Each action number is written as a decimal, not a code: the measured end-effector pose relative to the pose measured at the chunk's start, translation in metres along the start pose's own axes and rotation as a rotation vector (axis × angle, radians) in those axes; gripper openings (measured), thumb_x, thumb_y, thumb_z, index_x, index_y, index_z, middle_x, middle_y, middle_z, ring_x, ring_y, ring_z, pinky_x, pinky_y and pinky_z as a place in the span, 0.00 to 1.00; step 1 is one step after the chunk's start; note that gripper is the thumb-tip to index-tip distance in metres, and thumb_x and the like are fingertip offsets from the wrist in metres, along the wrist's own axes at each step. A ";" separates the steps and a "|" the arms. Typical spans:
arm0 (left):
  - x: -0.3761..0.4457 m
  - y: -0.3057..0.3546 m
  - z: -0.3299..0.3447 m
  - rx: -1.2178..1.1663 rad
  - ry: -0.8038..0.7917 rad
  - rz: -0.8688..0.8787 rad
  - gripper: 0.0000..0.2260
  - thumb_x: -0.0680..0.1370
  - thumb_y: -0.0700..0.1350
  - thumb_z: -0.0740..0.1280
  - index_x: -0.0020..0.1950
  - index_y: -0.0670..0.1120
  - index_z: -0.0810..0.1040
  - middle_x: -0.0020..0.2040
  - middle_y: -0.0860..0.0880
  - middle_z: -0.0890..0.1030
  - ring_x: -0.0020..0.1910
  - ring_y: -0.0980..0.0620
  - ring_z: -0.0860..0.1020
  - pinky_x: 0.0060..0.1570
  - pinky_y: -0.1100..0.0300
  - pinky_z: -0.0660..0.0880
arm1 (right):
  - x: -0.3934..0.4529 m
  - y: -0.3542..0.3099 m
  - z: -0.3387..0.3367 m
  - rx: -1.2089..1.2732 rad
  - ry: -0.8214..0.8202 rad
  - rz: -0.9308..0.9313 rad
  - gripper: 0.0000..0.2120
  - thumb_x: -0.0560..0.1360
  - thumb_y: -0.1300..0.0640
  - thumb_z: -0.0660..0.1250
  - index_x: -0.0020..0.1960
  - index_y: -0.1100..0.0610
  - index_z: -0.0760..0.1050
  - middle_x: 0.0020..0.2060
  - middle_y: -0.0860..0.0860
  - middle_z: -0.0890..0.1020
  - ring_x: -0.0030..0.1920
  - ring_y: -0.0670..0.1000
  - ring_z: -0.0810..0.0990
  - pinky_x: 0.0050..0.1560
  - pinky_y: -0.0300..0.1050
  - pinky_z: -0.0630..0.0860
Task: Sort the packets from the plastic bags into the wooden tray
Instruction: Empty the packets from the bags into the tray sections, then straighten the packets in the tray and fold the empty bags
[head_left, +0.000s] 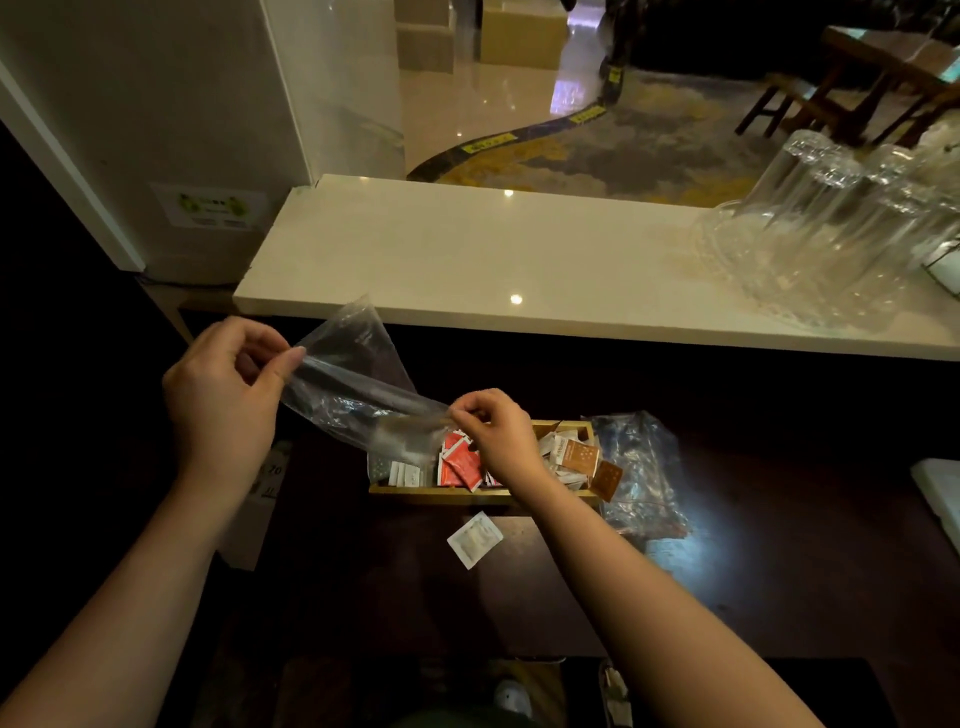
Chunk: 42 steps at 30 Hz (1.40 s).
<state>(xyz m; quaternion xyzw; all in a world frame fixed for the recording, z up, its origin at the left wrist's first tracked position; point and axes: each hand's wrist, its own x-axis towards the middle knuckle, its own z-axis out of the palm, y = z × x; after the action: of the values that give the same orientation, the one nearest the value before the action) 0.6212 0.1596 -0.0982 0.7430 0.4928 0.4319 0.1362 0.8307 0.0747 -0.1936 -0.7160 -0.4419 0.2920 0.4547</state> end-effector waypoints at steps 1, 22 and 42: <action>-0.003 -0.001 0.003 -0.006 -0.022 -0.010 0.04 0.73 0.42 0.71 0.44 0.43 0.77 0.40 0.47 0.78 0.33 0.56 0.71 0.35 0.75 0.69 | -0.002 0.004 -0.005 -0.004 0.030 -0.009 0.04 0.76 0.59 0.66 0.47 0.56 0.80 0.41 0.44 0.79 0.45 0.44 0.79 0.47 0.42 0.77; -0.173 -0.016 0.147 0.326 -1.150 0.305 0.21 0.78 0.48 0.62 0.70 0.58 0.63 0.71 0.49 0.64 0.67 0.47 0.66 0.57 0.52 0.74 | -0.071 0.136 -0.170 -0.547 0.718 0.337 0.10 0.78 0.58 0.60 0.55 0.55 0.77 0.51 0.55 0.82 0.49 0.59 0.80 0.44 0.50 0.75; -0.183 -0.017 0.182 0.664 -1.075 0.528 0.16 0.73 0.37 0.66 0.61 0.44 0.71 0.52 0.40 0.79 0.49 0.41 0.79 0.40 0.51 0.77 | -0.067 0.137 -0.137 -0.806 0.542 0.295 0.18 0.68 0.66 0.64 0.57 0.58 0.76 0.54 0.57 0.75 0.52 0.57 0.76 0.37 0.52 0.77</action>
<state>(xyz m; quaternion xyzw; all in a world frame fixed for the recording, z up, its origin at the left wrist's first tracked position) 0.7259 0.0528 -0.3092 0.9518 0.2655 -0.1524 0.0169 0.9637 -0.0659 -0.2603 -0.9394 -0.2798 -0.0369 0.1947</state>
